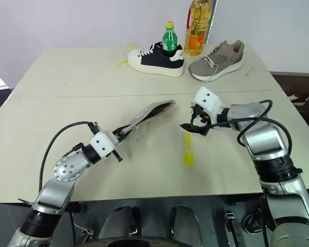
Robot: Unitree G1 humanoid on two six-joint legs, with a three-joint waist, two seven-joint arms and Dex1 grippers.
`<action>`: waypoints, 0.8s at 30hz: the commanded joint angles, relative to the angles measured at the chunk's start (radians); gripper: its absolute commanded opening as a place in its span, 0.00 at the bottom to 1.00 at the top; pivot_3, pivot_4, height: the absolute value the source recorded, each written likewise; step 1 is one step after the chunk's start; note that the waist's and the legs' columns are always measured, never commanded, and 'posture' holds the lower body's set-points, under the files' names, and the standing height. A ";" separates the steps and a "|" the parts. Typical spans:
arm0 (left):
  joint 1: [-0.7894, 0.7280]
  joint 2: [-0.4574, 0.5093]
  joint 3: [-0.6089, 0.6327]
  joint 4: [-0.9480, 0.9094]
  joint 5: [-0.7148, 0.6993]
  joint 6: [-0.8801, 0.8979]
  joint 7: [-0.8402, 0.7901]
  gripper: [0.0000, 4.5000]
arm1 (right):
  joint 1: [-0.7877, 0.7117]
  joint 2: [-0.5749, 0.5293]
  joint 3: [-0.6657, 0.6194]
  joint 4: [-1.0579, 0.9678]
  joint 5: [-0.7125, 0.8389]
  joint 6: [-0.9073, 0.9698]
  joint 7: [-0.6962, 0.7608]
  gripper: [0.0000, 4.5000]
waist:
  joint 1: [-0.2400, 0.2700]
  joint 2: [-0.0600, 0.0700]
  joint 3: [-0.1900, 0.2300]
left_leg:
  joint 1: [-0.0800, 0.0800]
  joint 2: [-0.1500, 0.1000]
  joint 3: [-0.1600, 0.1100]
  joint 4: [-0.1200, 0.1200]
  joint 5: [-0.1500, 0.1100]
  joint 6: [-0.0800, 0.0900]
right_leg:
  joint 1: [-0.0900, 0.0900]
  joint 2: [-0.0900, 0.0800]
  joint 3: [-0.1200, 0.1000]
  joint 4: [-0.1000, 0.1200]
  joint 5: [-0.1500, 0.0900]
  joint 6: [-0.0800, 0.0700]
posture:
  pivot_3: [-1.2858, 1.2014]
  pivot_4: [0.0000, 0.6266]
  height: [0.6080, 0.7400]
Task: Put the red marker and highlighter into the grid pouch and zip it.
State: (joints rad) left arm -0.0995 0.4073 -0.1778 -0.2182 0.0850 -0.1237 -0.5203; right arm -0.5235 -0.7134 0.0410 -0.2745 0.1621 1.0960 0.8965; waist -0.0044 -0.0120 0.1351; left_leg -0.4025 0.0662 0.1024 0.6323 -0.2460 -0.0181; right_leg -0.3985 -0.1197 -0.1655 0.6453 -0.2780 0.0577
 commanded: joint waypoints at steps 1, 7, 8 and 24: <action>-0.027 -0.008 -0.011 0.012 -0.004 -0.042 -0.005 0.00 | 0.040 0.009 -0.056 -0.137 0.071 0.216 -0.054 0.98 | 0.000 0.000 0.000 | 0.000 0.000 0.000 0.000 0.000 0.000 | 0.000 0.000 0.000 0.000 0.000 0.000 | 0.52 0.24 0.71; -0.054 -0.015 -0.018 0.064 -0.013 -0.072 -0.017 0.00 | 0.099 0.072 -0.059 -0.235 0.078 0.483 -0.216 0.98 | -0.002 0.000 0.000 | 0.000 0.000 0.000 0.000 0.000 0.000 | -0.001 0.000 0.000 0.000 0.000 0.000 | 0.52 0.24 0.71; -0.055 -0.016 -0.020 0.069 -0.014 -0.077 -0.018 0.00 | 0.104 0.111 -0.068 -0.247 0.087 0.510 -0.250 0.98 | -0.004 0.000 0.000 | -0.001 0.000 0.000 0.000 0.000 0.000 | -0.001 0.000 0.000 0.000 0.000 0.000 | 0.52 0.24 0.71; -0.043 -0.026 -0.004 0.077 -0.006 -0.089 0.002 0.00 | 0.090 0.205 -0.014 -0.258 0.222 0.483 -0.549 0.19 | -0.007 -0.002 -0.001 | -0.001 0.000 -0.001 0.000 0.000 0.000 | -0.001 0.001 0.000 0.000 0.000 0.000 | 0.52 0.24 0.71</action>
State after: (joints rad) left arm -0.1405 0.3813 -0.1991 -0.1208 0.0842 -0.1894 -0.5278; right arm -0.4080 -0.4850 0.0089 -0.5089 0.3762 1.6004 0.3468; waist -0.0113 -0.0141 0.1337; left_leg -0.4040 0.0659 0.1016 0.6325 -0.2462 -0.0179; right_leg -0.3998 -0.1189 -0.1654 0.6454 -0.2781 0.0578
